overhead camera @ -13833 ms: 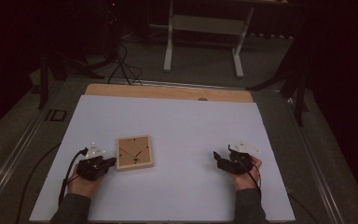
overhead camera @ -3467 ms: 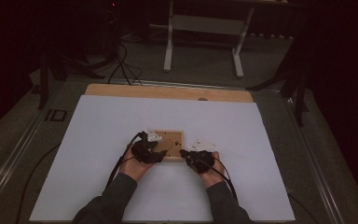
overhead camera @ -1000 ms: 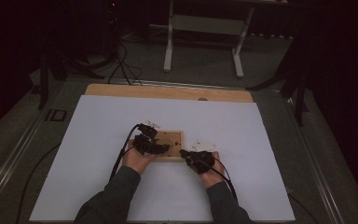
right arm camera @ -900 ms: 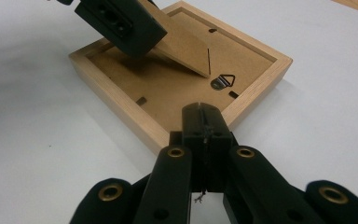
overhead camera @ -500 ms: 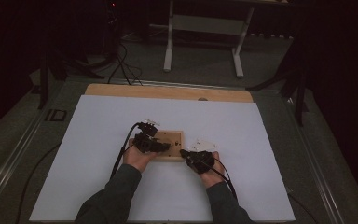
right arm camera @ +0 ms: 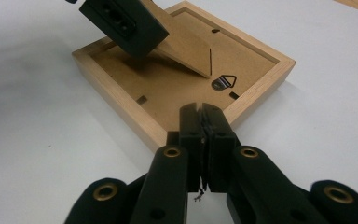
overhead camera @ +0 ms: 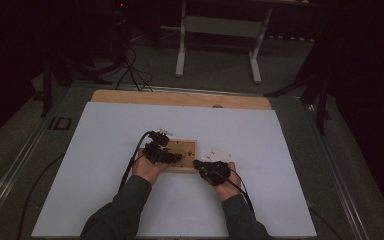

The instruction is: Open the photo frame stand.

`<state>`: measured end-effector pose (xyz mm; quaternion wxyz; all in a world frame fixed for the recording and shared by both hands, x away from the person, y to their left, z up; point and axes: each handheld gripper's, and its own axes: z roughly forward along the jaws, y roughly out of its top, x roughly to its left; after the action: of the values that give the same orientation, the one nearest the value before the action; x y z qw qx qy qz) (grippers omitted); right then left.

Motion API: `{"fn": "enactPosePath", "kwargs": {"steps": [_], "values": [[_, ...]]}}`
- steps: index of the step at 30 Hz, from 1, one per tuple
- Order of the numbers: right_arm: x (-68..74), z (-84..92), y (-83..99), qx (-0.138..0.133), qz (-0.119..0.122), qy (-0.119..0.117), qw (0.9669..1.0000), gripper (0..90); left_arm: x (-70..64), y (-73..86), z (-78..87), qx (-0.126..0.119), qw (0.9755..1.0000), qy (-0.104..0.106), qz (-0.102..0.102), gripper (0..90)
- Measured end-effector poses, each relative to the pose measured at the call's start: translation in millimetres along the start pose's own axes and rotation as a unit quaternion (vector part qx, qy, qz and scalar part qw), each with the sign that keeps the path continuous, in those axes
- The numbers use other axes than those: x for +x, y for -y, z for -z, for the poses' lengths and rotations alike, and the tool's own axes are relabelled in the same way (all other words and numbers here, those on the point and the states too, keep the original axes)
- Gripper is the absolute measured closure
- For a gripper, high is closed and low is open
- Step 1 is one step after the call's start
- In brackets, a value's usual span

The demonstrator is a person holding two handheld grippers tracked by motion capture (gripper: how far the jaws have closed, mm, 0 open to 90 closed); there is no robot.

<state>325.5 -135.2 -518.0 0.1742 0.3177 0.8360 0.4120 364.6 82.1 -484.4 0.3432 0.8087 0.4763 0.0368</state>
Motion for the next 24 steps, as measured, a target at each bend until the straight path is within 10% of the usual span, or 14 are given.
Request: {"fn": "enactPosePath", "kwargs": {"steps": [24], "values": [[-12.7,17.6,-8.0,-0.020,-0.021,0.000,0.9996,67.8,-10.2,2.2,2.6,-0.015,0.9991,-0.023,-0.032,52.8]]}}
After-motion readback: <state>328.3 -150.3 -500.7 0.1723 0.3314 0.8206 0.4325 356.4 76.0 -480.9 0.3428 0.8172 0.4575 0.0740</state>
